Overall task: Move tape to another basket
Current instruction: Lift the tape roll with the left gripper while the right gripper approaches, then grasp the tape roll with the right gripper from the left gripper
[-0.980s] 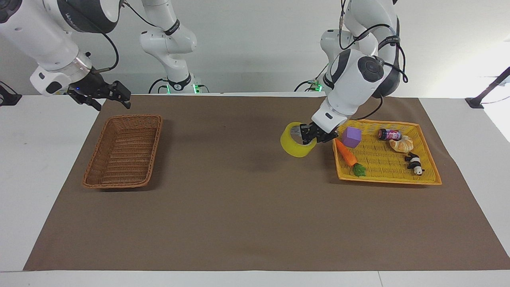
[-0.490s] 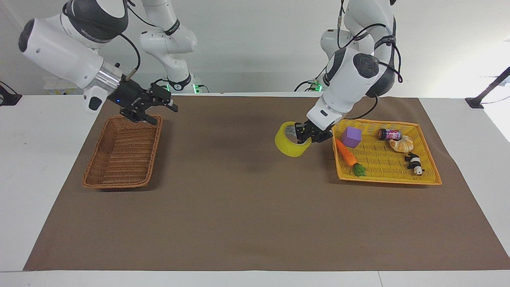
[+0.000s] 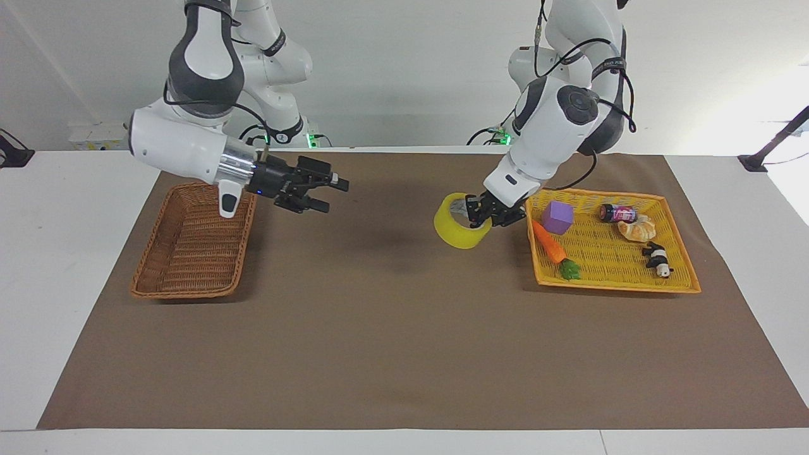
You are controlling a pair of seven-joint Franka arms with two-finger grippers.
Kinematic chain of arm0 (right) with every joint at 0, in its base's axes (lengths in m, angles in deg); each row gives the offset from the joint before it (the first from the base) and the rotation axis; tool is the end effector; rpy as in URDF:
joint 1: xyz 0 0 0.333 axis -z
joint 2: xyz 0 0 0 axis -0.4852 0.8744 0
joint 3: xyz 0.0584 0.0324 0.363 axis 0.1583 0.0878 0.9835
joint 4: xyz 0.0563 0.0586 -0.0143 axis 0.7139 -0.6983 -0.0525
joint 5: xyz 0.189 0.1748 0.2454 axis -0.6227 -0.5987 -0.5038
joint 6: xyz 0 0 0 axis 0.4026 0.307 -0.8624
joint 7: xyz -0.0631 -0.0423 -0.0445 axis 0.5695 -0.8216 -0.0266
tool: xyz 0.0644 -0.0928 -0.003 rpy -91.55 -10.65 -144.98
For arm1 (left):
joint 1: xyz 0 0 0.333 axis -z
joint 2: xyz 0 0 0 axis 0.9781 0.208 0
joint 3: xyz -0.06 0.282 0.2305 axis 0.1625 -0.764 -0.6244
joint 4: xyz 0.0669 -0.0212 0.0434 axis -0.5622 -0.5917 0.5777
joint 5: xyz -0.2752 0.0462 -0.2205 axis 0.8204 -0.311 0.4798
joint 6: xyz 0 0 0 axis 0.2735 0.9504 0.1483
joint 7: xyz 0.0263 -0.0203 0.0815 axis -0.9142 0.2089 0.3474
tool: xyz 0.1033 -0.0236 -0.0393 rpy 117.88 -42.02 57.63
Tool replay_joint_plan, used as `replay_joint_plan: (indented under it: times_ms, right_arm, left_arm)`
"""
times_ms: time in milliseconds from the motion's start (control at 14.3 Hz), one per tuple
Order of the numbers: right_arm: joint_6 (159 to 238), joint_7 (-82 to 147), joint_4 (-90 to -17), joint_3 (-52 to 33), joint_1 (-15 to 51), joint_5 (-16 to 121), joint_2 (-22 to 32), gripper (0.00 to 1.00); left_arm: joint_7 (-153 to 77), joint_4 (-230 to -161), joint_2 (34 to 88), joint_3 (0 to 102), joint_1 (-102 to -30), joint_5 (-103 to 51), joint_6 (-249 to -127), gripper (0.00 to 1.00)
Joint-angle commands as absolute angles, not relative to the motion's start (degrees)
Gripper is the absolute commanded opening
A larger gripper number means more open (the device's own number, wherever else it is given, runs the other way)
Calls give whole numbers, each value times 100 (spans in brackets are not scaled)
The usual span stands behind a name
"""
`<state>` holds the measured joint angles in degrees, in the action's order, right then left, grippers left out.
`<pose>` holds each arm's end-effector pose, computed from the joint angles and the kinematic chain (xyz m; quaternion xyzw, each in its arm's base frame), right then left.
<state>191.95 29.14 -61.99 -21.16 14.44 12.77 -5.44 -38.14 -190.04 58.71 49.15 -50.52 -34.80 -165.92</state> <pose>0.5364 0.1705 0.5342 -0.8468 0.0696 0.0352 0.5262 0.4991 -0.2947 0.5359 0.9889 -0.0598 -0.0102 0.1360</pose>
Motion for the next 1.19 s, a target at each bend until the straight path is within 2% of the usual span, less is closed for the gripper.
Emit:
replay_joint_plan:
  times_ms: [0, 420, 1120]
  right_arm:
    - [19890, 2576, -6270, -2127, 883, 554, -297, 100]
    - [20472, 1846, -6200, -2127, 354, -784, 231, 100]
    - [20789, 1731, -6130, -2118, -68, -671, 284, 98]
  left_arm:
    - [-3800, -18883, 5918, 4832, -4960, -3378, -16613, 0]
    - [-3844, -18892, 5901, 4832, -4960, -3378, -16490, 0]
    - [-3853, -18874, 5901, 4832, -4881, -3378, -16464, 0]
